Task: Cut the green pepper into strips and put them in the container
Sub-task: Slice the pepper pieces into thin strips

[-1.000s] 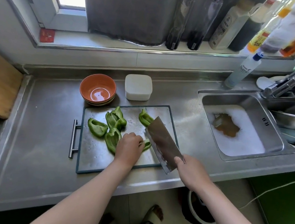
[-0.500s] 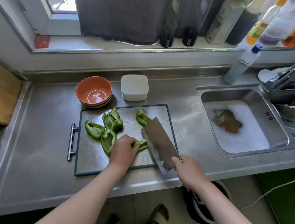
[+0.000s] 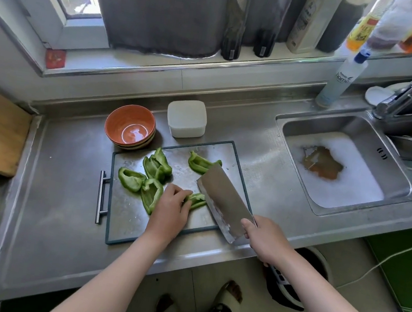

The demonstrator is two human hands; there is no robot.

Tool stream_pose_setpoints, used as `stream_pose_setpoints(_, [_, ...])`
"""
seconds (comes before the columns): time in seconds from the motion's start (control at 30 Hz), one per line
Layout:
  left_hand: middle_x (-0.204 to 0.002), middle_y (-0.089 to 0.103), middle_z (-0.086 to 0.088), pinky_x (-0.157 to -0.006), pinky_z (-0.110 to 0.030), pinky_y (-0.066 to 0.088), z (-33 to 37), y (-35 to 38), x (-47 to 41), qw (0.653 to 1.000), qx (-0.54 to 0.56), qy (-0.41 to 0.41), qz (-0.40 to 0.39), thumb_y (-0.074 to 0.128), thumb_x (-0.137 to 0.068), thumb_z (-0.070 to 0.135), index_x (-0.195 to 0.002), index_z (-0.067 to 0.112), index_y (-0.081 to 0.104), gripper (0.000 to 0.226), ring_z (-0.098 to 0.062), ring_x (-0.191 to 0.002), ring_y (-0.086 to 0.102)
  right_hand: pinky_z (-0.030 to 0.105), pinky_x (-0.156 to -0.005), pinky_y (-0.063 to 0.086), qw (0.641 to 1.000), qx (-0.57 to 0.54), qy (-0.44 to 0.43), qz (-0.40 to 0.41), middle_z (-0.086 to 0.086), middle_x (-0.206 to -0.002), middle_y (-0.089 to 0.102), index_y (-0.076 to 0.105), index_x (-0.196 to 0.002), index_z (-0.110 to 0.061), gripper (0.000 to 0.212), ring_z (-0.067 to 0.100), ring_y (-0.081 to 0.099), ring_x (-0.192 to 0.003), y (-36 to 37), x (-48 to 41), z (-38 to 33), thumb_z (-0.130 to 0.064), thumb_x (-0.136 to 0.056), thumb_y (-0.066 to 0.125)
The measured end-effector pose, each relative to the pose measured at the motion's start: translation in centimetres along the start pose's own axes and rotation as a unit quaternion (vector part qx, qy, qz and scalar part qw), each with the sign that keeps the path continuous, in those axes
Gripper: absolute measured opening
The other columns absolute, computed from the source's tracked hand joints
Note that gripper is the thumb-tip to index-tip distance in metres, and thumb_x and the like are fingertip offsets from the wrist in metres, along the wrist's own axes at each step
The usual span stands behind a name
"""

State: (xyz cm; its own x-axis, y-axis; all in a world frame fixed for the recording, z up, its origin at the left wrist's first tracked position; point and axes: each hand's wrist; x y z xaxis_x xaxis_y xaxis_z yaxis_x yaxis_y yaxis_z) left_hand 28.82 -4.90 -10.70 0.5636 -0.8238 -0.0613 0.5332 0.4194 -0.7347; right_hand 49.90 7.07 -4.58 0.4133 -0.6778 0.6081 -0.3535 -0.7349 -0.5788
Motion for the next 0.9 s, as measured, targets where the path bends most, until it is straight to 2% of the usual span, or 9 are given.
stream_pose_setpoints(0.1, [-0.088, 0.049, 0.006, -0.07, -0.021, 0.042, 0.0, -0.6, 0.1, 1.0, -0.008, 0.011, 0.002, 0.074, -0.087, 0.011, -0.104, 0.01, 0.073, 0.017, -0.012, -0.072, 0.051, 0.029, -0.06, 0.038, 1.0, -0.002, 0.003, -0.003, -0.003, -0.074, 0.061, 0.056, -0.079, -0.018, 0.034, 0.015, 0.054, -0.064, -0.3, 0.6, 0.4, -0.037, -0.104, 0.043])
stream_pose_setpoints(0.2, [-0.082, 0.048, 0.006, -0.067, -0.018, 0.036, 0.5, -0.5, 0.0, 0.999, -0.019, 0.028, 0.011, 0.077, -0.084, 0.012, -0.101, 0.009, 0.076, 0.017, -0.011, -0.068, 0.047, 0.032, -0.064, 0.04, 0.999, 0.044, -0.009, 0.008, -0.002, -0.074, 0.059, 0.052, -0.075, -0.018, 0.035, 0.017, 0.055, -0.071, -0.8, 1.2, 0.4, -0.036, -0.104, 0.042])
stream_pose_setpoints(0.33, [-0.077, 0.049, 0.0, -0.059, -0.024, 0.039, 1.0, 0.2, 0.0, 0.998, -0.024, 0.051, 0.026, 0.078, -0.083, 0.009, -0.094, 0.005, 0.077, 0.012, -0.016, -0.064, 0.048, 0.035, -0.075, 0.046, 0.994, 0.11, -0.006, 0.025, -0.004, -0.08, 0.061, 0.053, -0.076, -0.023, 0.034, 0.022, 0.059, -0.084, -1.4, 1.7, 0.3, -0.039, -0.104, 0.041])
stream_pose_setpoints(0.5, [-0.074, 0.047, -0.004, -0.054, -0.032, 0.046, 1.5, 0.8, 0.0, 0.998, -0.027, 0.037, 0.033, 0.076, -0.085, 0.009, -0.081, 0.003, 0.072, 0.007, -0.02, -0.061, 0.048, 0.036, -0.073, 0.046, 0.988, 0.145, 0.001, 0.043, -0.005, -0.08, 0.06, 0.053, -0.079, -0.025, 0.032, 0.024, 0.058, -0.085, -1.6, 2.1, -0.1, -0.041, -0.104, 0.04])
stream_pose_setpoints(0.8, [-0.077, 0.045, 0.002, -0.064, -0.019, 0.032, 1.2, 0.7, 0.5, 1.0, -0.002, 0.004, 0.022, 0.074, -0.088, 0.012, -0.091, 0.009, 0.077, 0.006, -0.013, -0.065, 0.044, 0.034, -0.076, 0.048, 0.999, 0.047, 0.015, 0.013, 0.002, -0.091, 0.068, 0.057, -0.08, -0.019, 0.031, 0.022, 0.062, -0.084, -0.3, 0.6, 0.0, -0.039, -0.1, 0.043])
stream_pose_setpoints(0.9, [-0.079, 0.048, 0.001, -0.066, -0.017, 0.031, 1.1, 0.6, 0.3, 0.999, 0.01, -0.027, 0.014, 0.074, -0.088, 0.015, -0.099, 0.009, 0.077, 0.013, -0.013, -0.069, 0.047, 0.03, -0.061, 0.042, 1.0, 0.003, 0.022, 0.001, 0.004, -0.088, 0.066, 0.056, -0.082, -0.014, 0.033, 0.02, 0.056, -0.066, -0.2, 0.6, 0.3, -0.038, -0.101, 0.044])
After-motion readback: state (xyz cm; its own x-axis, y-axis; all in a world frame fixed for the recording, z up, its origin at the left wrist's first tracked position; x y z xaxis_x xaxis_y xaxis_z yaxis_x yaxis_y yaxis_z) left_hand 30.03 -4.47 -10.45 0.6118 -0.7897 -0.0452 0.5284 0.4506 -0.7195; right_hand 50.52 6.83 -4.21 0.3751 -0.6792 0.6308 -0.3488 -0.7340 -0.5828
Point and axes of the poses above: each hand's wrist, its own x-axis away from the middle knuckle, its own y-axis out of the palm, z = x × y
